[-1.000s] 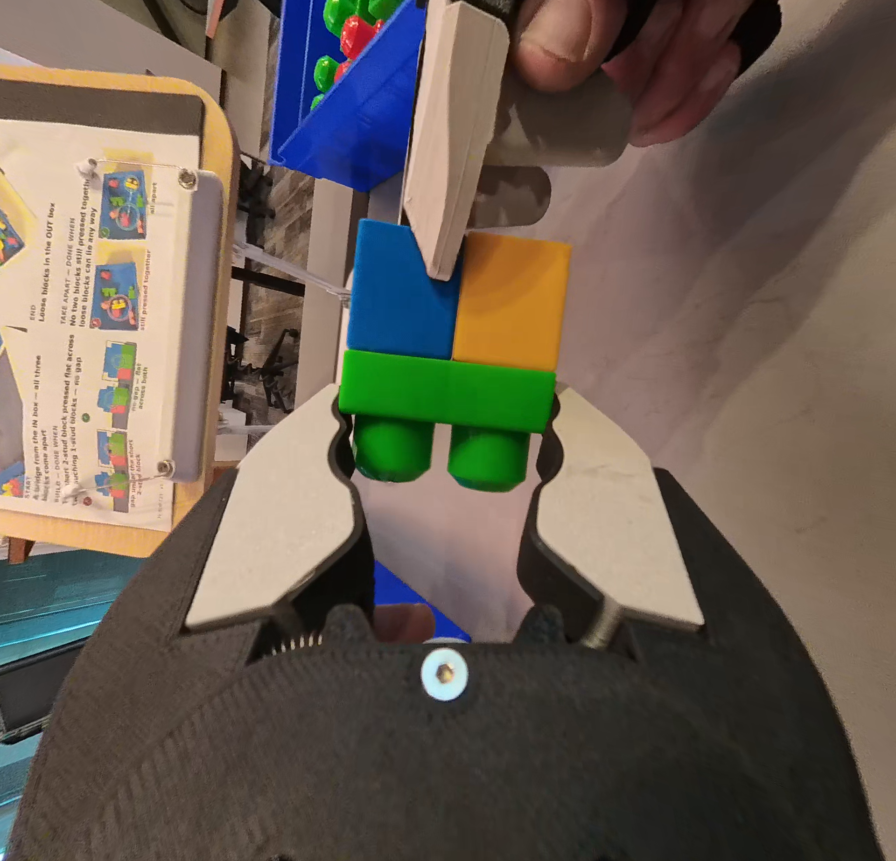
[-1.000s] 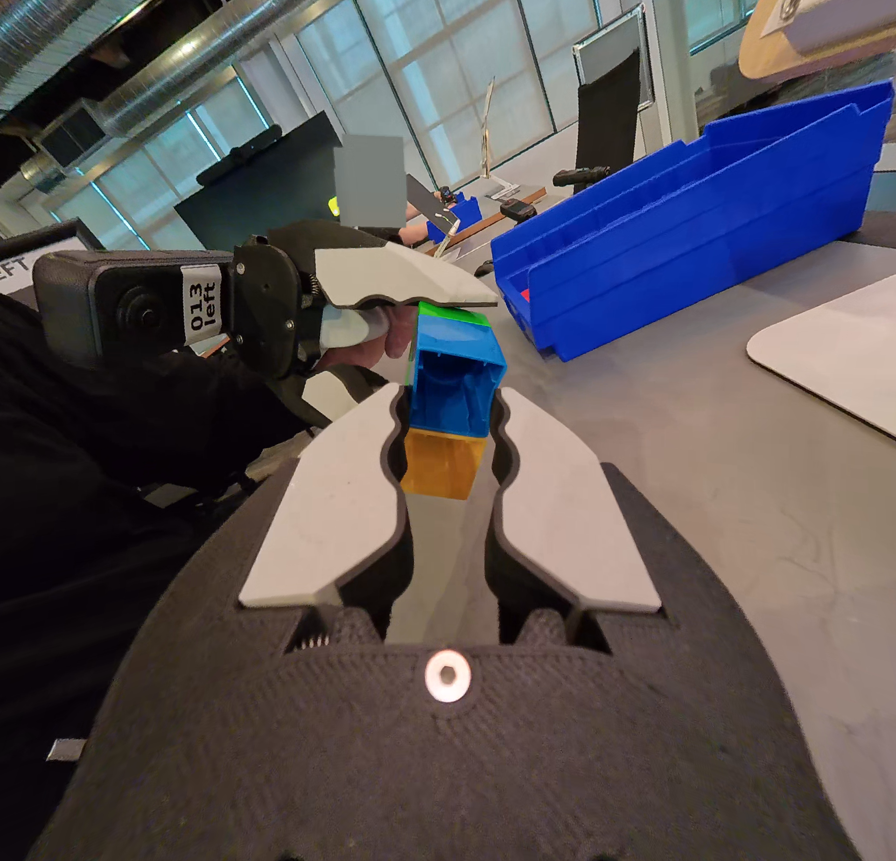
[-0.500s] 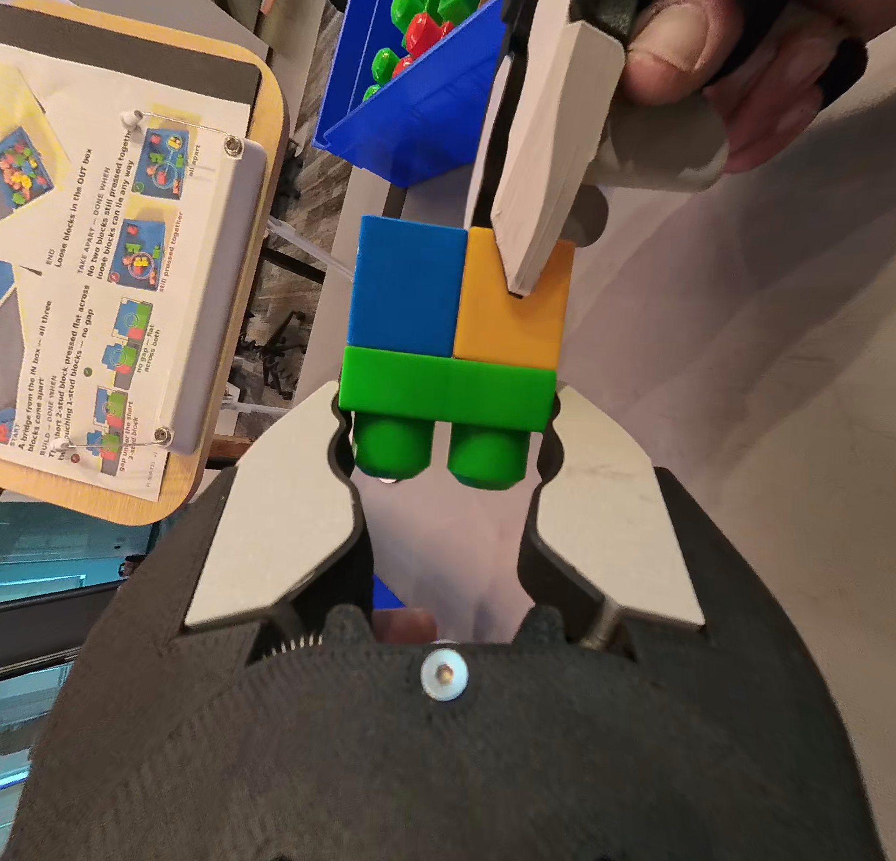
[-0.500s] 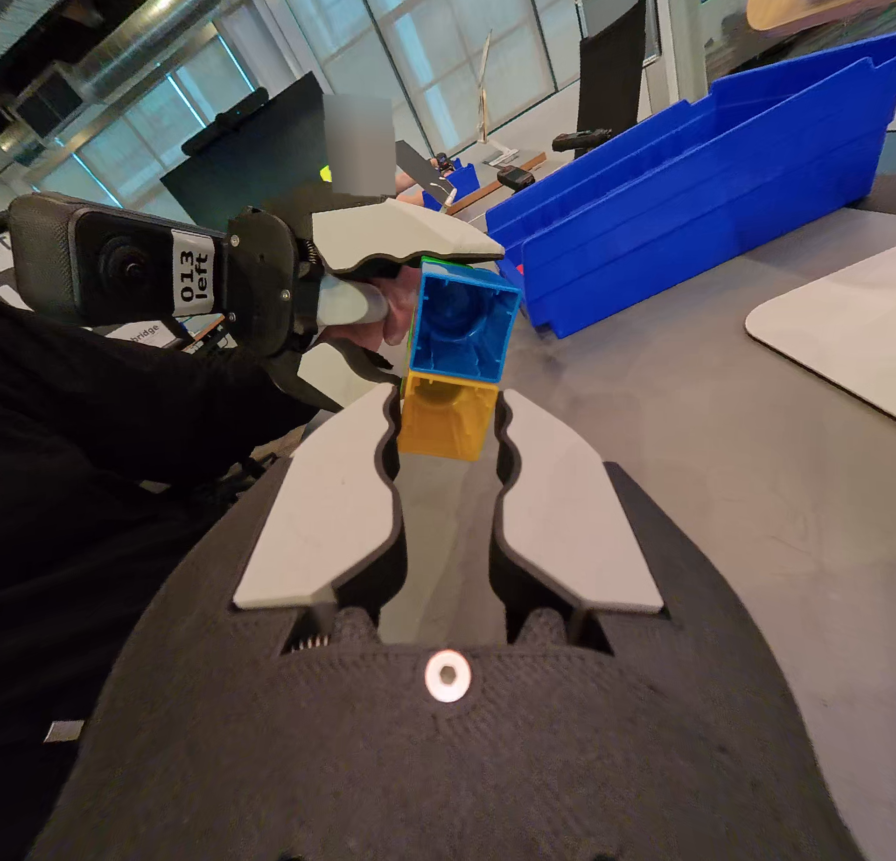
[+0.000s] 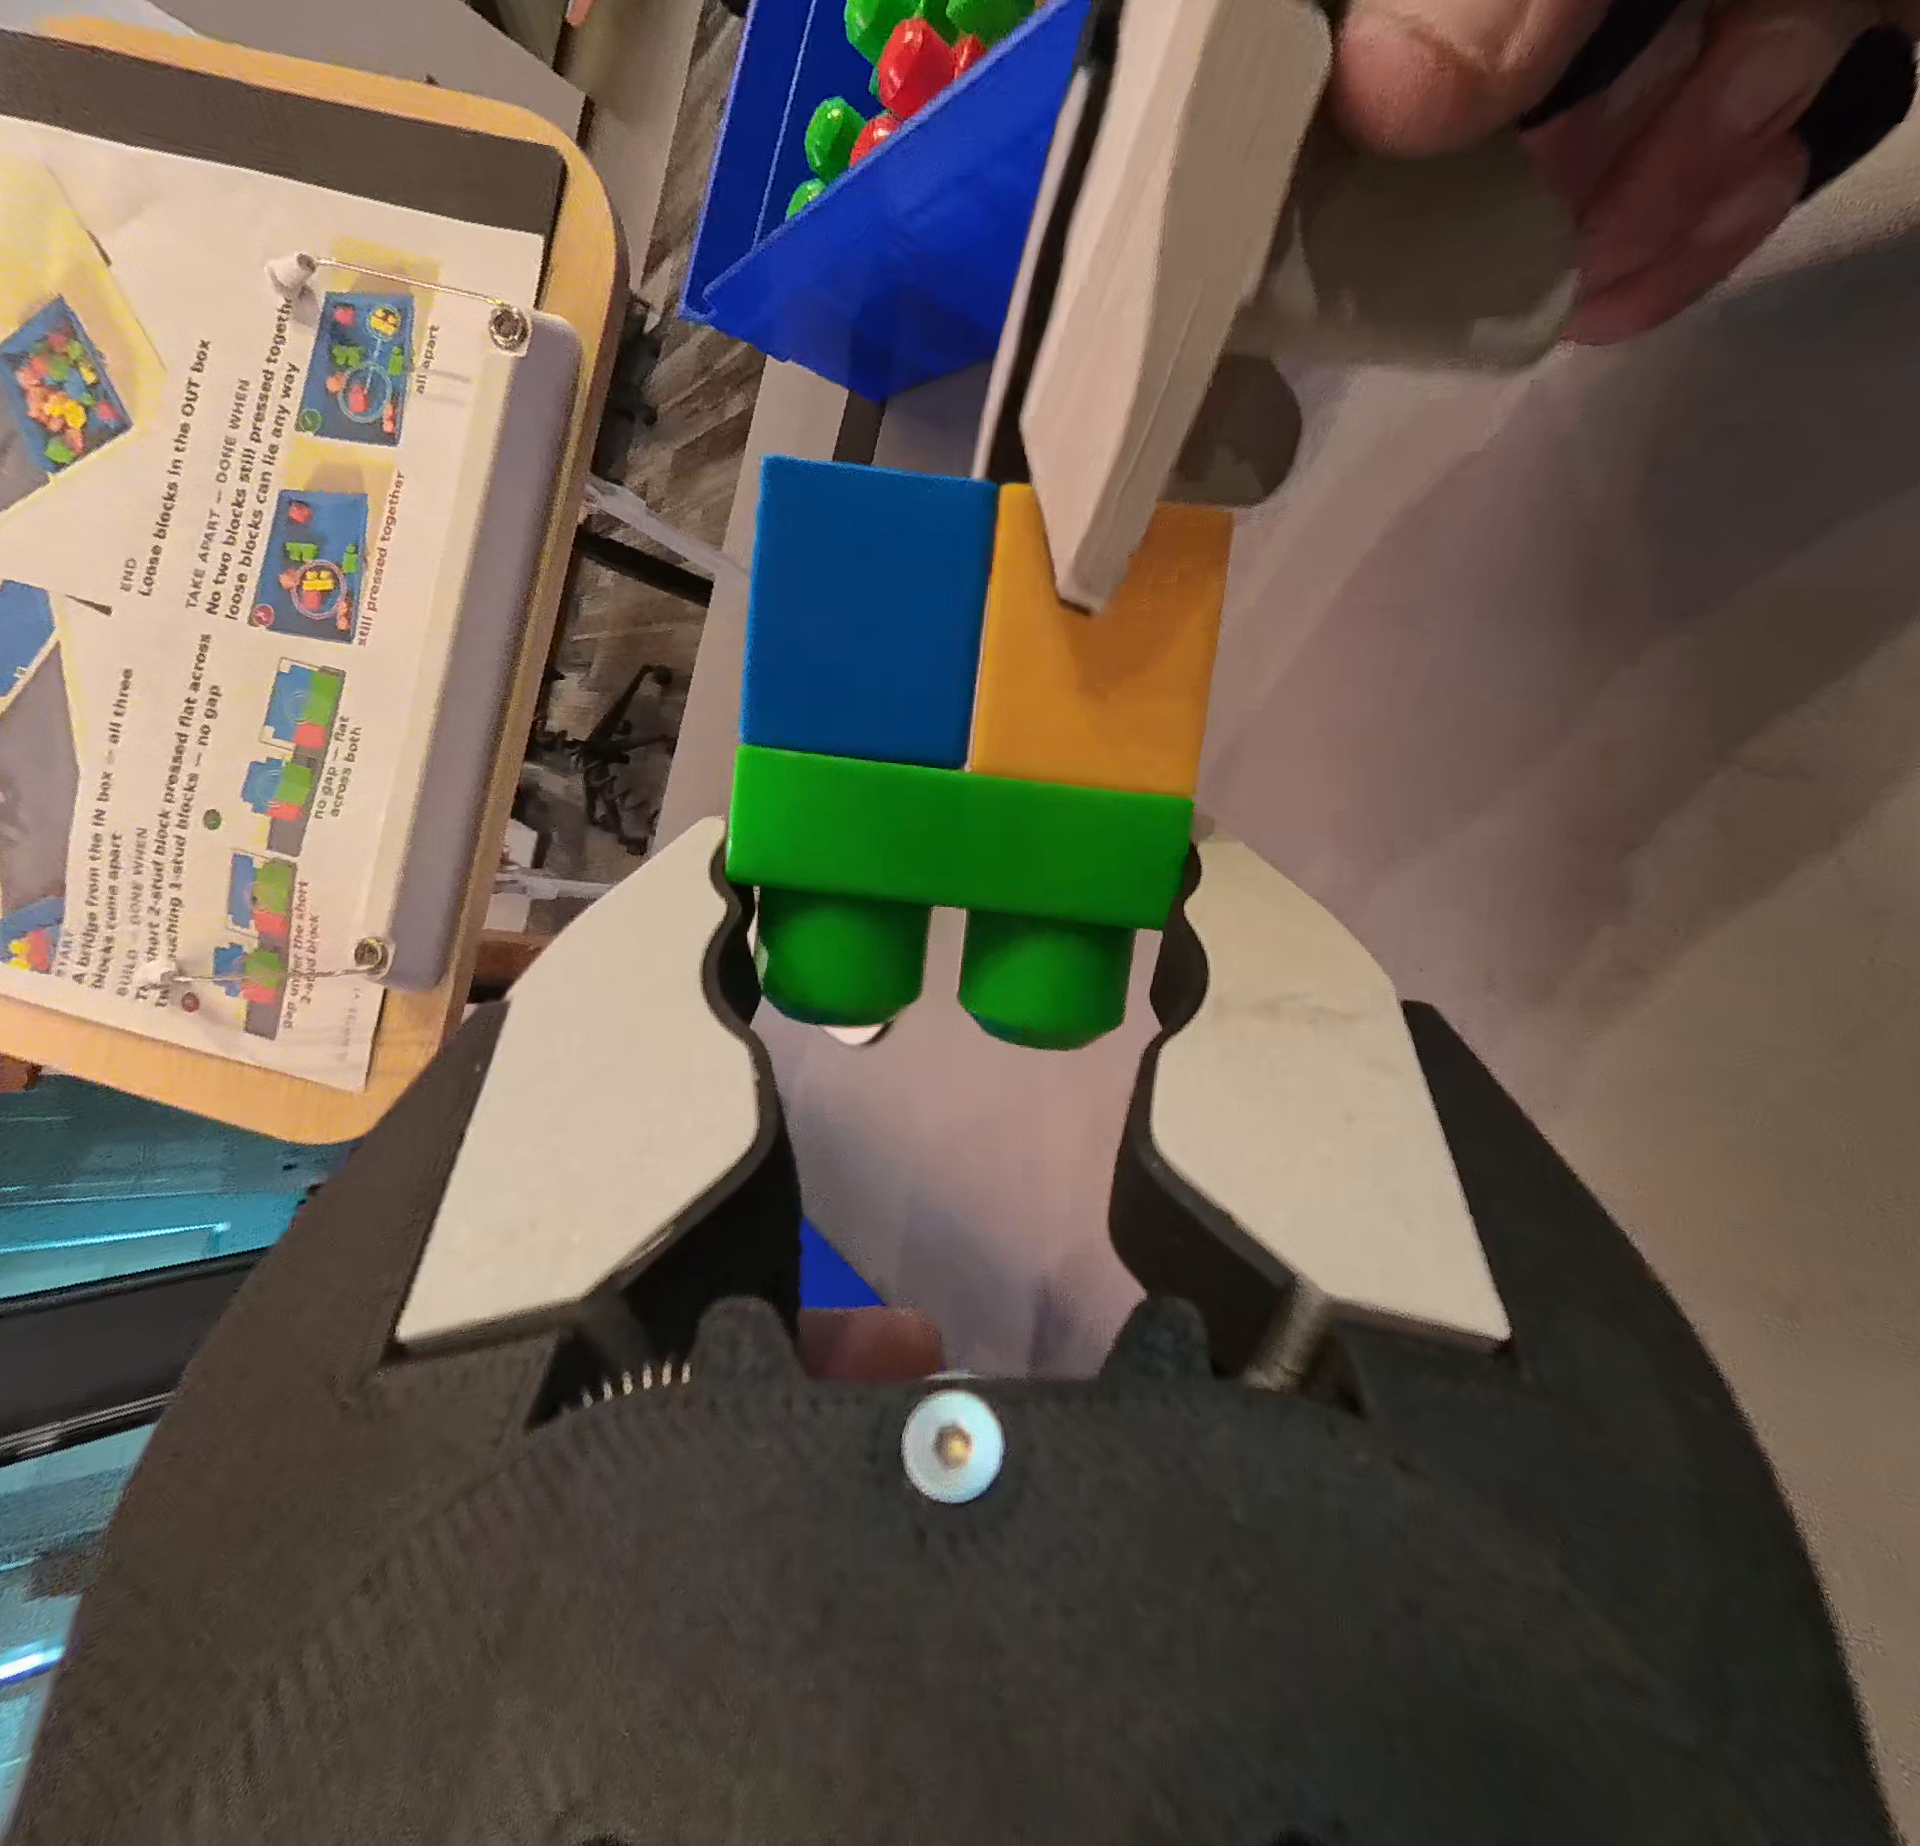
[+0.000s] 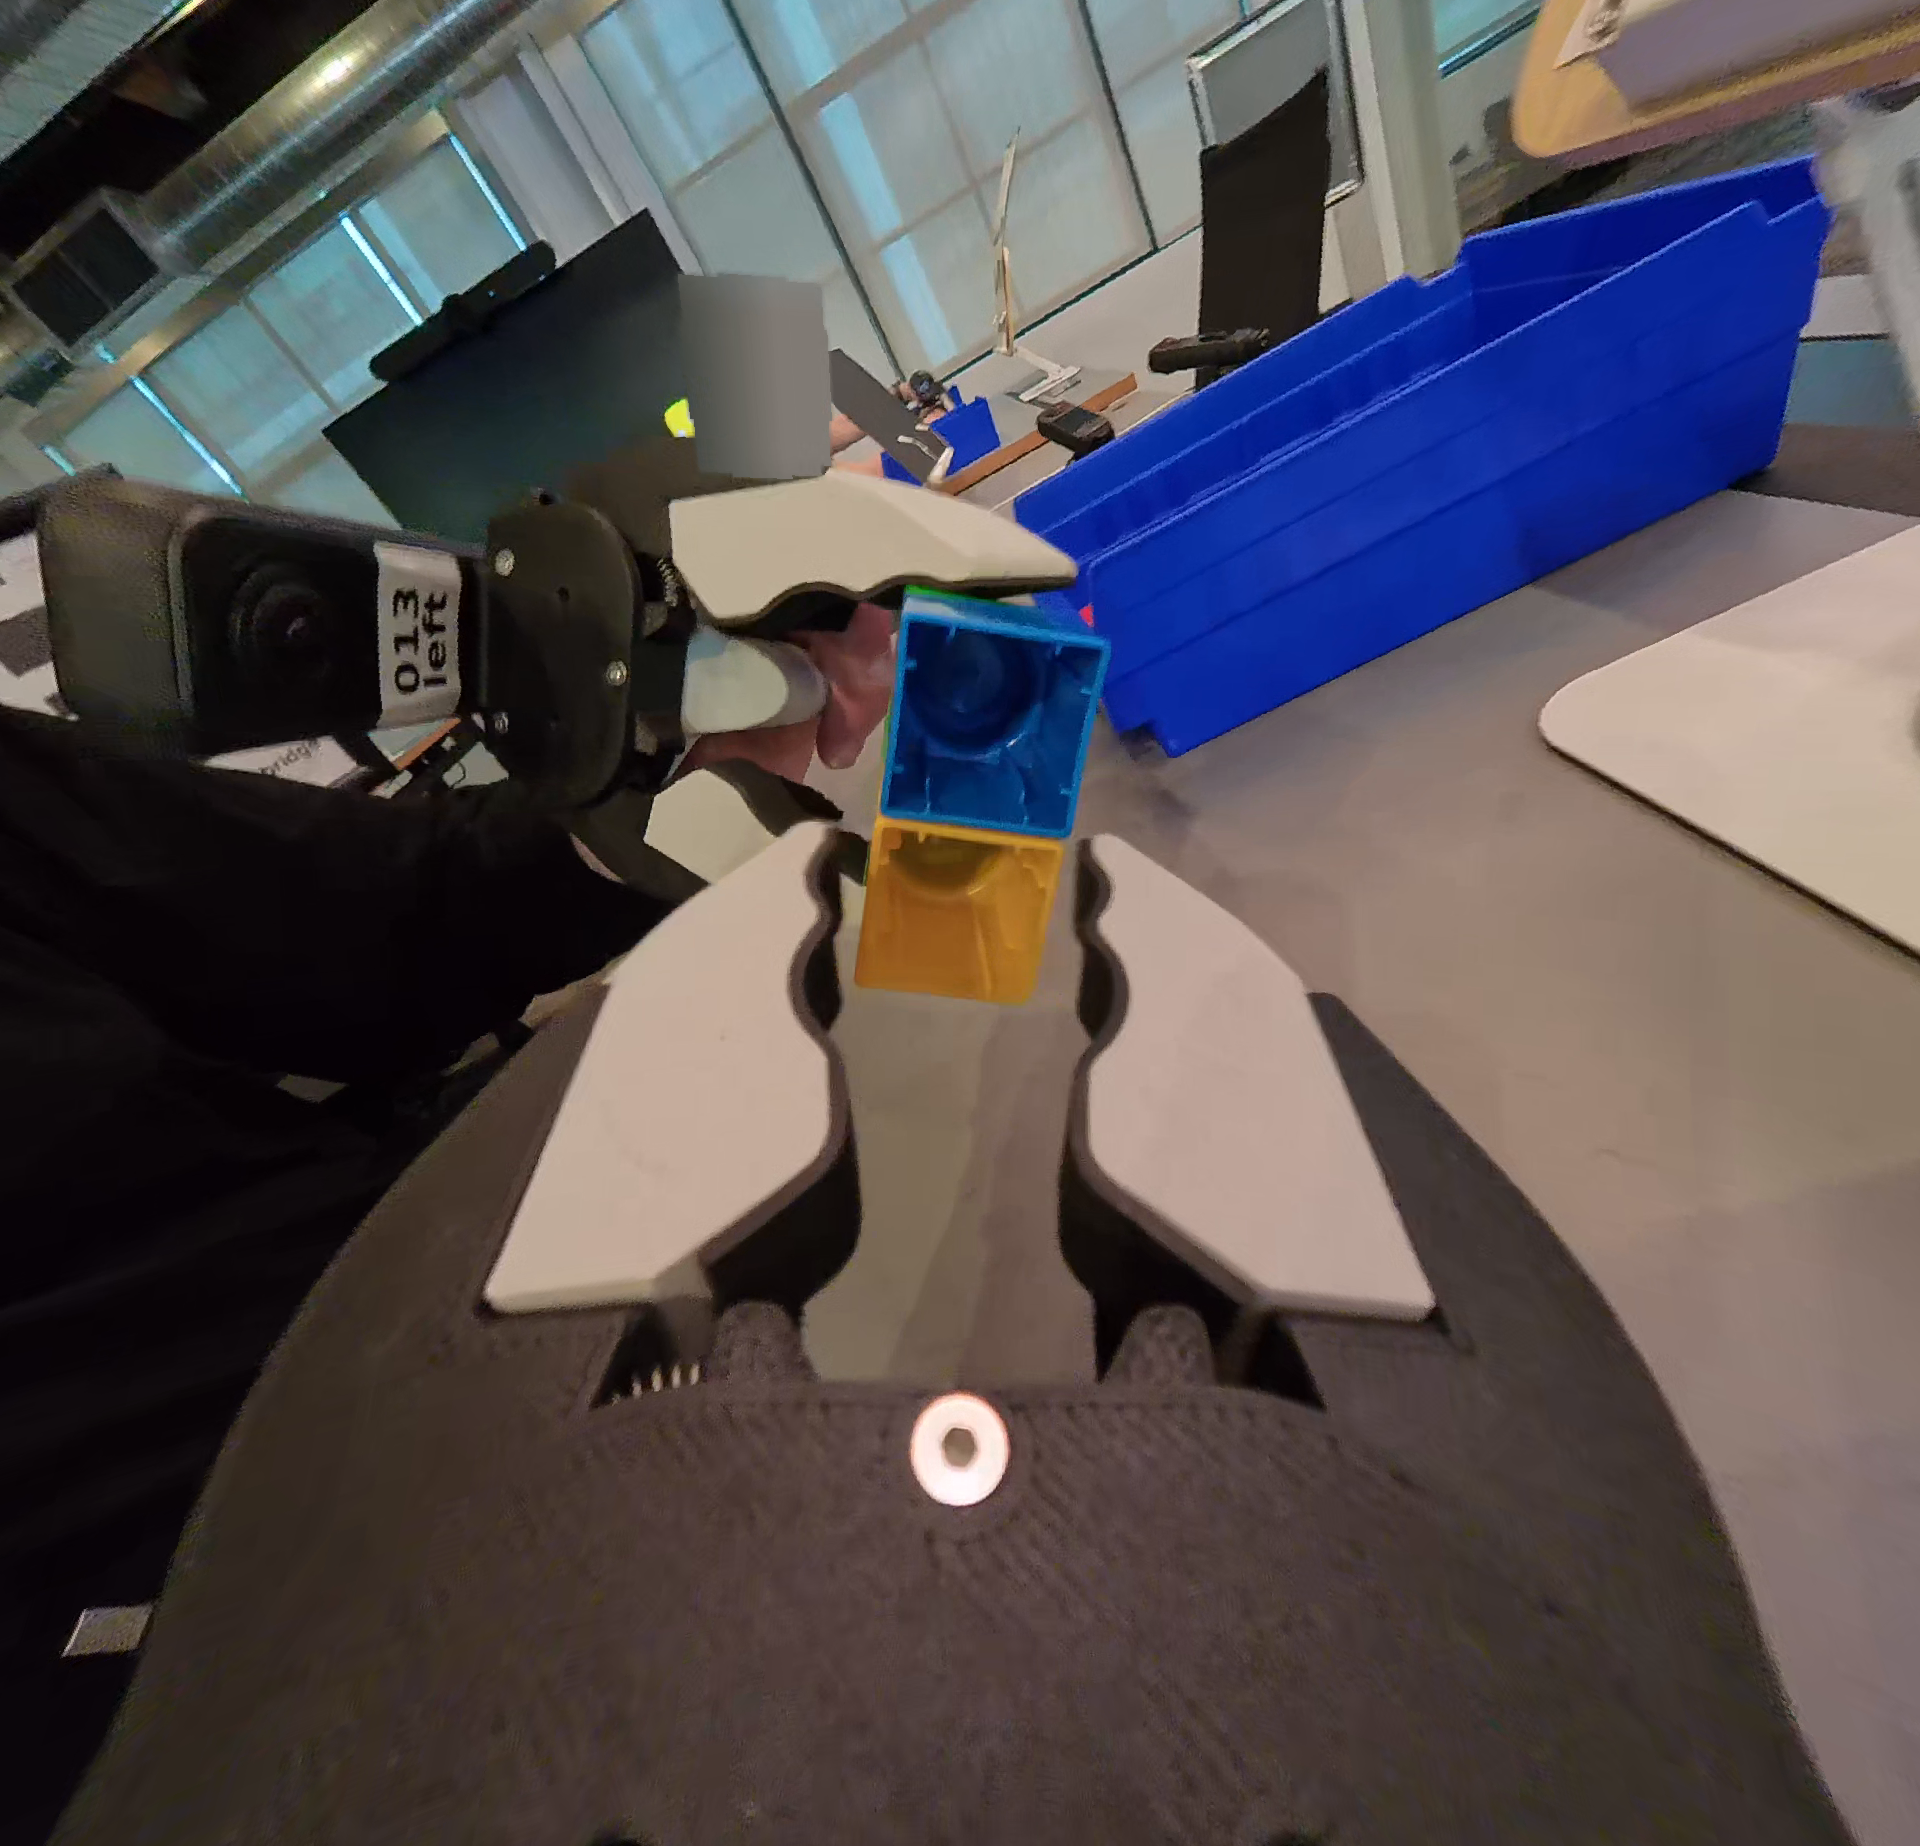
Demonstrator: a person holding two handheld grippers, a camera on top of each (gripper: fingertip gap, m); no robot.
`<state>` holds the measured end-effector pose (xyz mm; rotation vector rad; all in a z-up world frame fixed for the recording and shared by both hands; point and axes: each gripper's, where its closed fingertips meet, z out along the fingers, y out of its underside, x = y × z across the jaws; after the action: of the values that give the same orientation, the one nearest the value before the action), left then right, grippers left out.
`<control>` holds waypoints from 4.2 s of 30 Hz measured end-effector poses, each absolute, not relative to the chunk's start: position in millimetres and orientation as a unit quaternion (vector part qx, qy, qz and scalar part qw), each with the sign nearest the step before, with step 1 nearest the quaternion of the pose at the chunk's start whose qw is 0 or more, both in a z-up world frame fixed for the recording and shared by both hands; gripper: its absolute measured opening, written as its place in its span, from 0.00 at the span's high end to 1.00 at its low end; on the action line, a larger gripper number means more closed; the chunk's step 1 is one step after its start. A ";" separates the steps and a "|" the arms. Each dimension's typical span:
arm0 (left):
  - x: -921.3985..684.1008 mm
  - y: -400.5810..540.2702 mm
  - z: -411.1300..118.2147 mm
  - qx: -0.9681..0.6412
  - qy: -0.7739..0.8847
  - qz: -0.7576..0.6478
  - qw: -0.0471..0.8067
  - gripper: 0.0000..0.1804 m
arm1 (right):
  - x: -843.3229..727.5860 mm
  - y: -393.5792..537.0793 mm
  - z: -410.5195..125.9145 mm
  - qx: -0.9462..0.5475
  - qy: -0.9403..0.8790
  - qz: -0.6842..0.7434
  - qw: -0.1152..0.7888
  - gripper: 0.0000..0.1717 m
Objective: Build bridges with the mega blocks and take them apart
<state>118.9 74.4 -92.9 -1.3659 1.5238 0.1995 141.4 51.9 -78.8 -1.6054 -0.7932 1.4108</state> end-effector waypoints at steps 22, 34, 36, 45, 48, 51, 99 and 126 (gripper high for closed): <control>144.8 54.9 -82.3 -0.638 0.545 -0.241 0.487 0.46 | 167.5 62.8 -51.9 -0.577 -0.246 0.624 0.466 0.79; 176.8 24.9 -59.6 -0.582 0.366 -0.632 0.358 0.79 | 164.7 43.7 -32.7 -0.511 -0.269 0.634 0.515 0.79; 175.2 25.4 -60.9 -0.579 0.369 -0.631 0.362 0.80 | 162.9 42.8 -33.3 -0.511 -0.269 0.634 0.515 0.79; 155.2 36.0 -62.3 -0.616 0.437 -0.527 0.390 0.80 | 175.0 53.0 -31.8 -0.537 -0.300 0.576 0.538 0.70; 138.4 47.8 -74.4 -0.653 0.501 -0.400 0.401 0.80 | 172.3 48.2 -35.9 -0.554 -0.373 0.501 0.551 0.70; 129.9 43.2 -85.5 -0.663 0.577 -0.297 0.374 0.80 | 164.6 39.4 -41.7 -0.561 -0.429 0.456 0.542 0.71; 124.3 50.4 -95.9 -0.635 0.596 -0.290 0.396 0.83 | 306.8 77.4 21.6 -0.644 -0.357 0.310 0.601 0.79; 125.8 56.2 -104.0 -0.638 0.596 -0.292 0.390 0.87 | 363.3 172.0 -149.7 -0.871 -0.293 0.187 0.347 0.78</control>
<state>125.8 56.2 -104.0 -1.6215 1.5156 -0.7428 363.3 172.0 -149.7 -2.2598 -0.7614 0.4841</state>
